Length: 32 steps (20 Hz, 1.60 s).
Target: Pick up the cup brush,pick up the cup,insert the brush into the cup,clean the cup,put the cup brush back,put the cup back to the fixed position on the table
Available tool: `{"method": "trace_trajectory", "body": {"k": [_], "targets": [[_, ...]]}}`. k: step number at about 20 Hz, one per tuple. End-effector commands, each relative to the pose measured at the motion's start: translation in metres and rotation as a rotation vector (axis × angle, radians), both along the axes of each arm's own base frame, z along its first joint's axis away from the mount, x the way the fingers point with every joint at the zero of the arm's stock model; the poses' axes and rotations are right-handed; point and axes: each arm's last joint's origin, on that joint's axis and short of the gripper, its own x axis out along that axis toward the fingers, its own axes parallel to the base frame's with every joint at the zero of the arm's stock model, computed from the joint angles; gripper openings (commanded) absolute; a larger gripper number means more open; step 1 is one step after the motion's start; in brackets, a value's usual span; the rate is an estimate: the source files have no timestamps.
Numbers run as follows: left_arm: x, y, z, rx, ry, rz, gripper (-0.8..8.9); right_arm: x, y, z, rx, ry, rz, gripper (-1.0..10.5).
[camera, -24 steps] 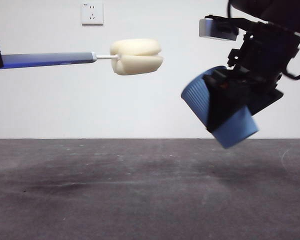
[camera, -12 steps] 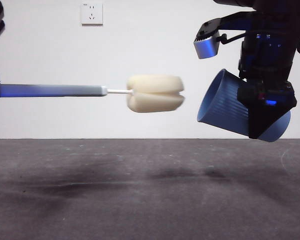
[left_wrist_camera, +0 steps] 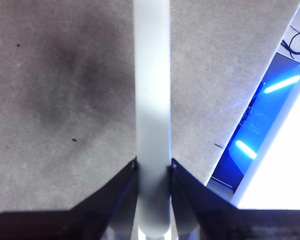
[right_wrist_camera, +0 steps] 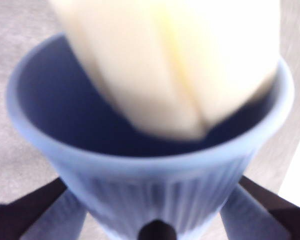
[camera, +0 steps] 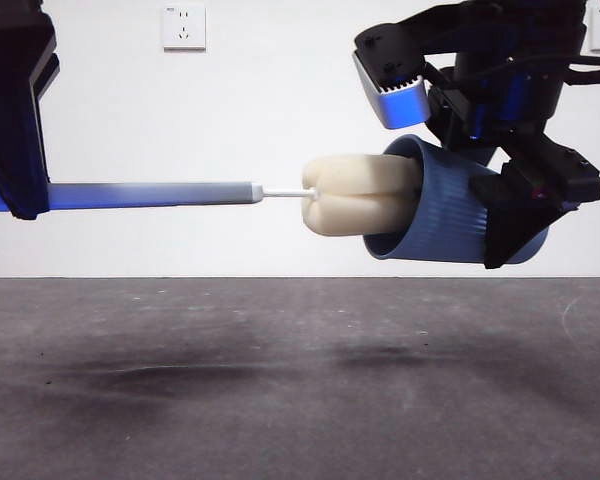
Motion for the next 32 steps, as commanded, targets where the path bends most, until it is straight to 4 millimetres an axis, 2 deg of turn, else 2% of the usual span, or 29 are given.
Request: {"method": "trace_trajectory", "body": {"k": [1, 3, 8, 10, 14, 18, 25, 28, 32], "targets": [[0.002, -0.004, -0.005, -0.014, 0.03, -0.021, -0.09, -0.004, 0.006, -0.001, -0.049, -0.005, 0.067, -0.1], [0.003, -0.01, -0.01, -0.025, 0.063, -0.029, -0.09, -0.008, 0.011, -0.003, -0.066, -0.01, 0.088, -0.1], [0.002, -0.038, -0.018, -0.094, 0.056, -0.06, -0.09, -0.018, 0.024, -0.008, -0.081, 0.002, 0.145, -0.1], [0.001, -0.043, -0.02, -0.103, 0.06, -0.05, -0.09, -0.021, 0.029, -0.01, -0.081, 0.006, 0.159, -0.1], [0.001, -0.038, -0.021, -0.082, 0.087, 0.006, -0.09, -0.026, 0.032, -0.011, -0.07, -0.001, 0.146, -0.1], [-0.003, -0.025, -0.024, 0.041, 0.131, 0.049, -0.09, -0.026, 0.031, -0.011, -0.084, -0.009, 0.131, -0.1], [-0.022, 0.002, -0.006, 0.127, 0.119, 0.107, -0.09, -0.025, 0.031, -0.01, -0.077, -0.015, 0.119, -0.1], [-0.021, 0.0, -0.005, 0.102, 0.104, 0.105, -0.09, -0.025, 0.031, -0.01, -0.072, -0.019, 0.119, -0.1], [-0.015, -0.009, -0.003, -0.013, 0.08, 0.085, -0.09, -0.025, 0.032, -0.01, -0.072, -0.019, 0.12, -0.1]]}}
